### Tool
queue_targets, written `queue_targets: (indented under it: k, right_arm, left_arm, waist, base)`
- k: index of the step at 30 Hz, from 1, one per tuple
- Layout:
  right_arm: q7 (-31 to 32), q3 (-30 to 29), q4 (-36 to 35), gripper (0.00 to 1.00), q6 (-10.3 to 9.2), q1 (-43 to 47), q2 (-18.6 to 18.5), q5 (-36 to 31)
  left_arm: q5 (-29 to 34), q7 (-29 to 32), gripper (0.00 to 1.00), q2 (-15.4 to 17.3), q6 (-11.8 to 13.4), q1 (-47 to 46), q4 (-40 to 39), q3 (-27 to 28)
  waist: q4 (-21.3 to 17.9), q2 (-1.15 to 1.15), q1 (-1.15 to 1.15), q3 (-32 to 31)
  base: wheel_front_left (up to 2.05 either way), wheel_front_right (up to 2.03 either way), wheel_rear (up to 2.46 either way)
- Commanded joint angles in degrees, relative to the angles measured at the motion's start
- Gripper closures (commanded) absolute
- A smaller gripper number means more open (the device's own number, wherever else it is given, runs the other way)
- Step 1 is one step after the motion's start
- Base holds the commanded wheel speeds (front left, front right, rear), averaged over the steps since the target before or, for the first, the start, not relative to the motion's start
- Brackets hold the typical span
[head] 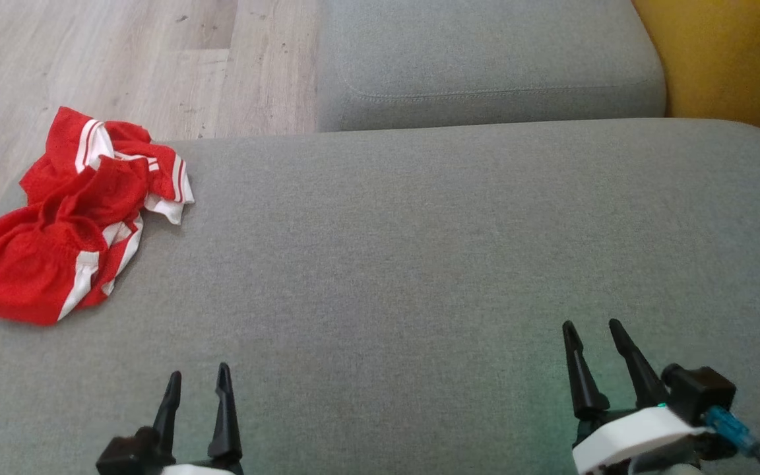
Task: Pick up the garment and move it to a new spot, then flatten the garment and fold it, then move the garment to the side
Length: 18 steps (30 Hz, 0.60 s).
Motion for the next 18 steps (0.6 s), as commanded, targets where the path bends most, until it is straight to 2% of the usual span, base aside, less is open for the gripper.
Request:
queue_targets:
  k: [1, 18]
  right_arm:
    - [-1.2, 1.5, -2.2, 0.00, 0.40, -1.3, -0.5, -2.1]
    - [-2.7, 2.4, -1.8, 0.00, 0.45, -0.3, -0.5, -10.9]
  left_arm:
    - [1.9, -0.9, 0.00, 0.6, 0.6, -0.8, -1.8, 0.7]
    - [8.5, -1.2, 0.00, 0.7, 1.7, 1.2, -2.8, -0.6]
  waist:
    - [0.0, 0.00, 0.00, -0.1]
    - [0.3, 0.00, 0.00, -0.9]
  base:
    - [0.00, 0.00, 0.00]
    - [0.00, 0.00, 0.00]
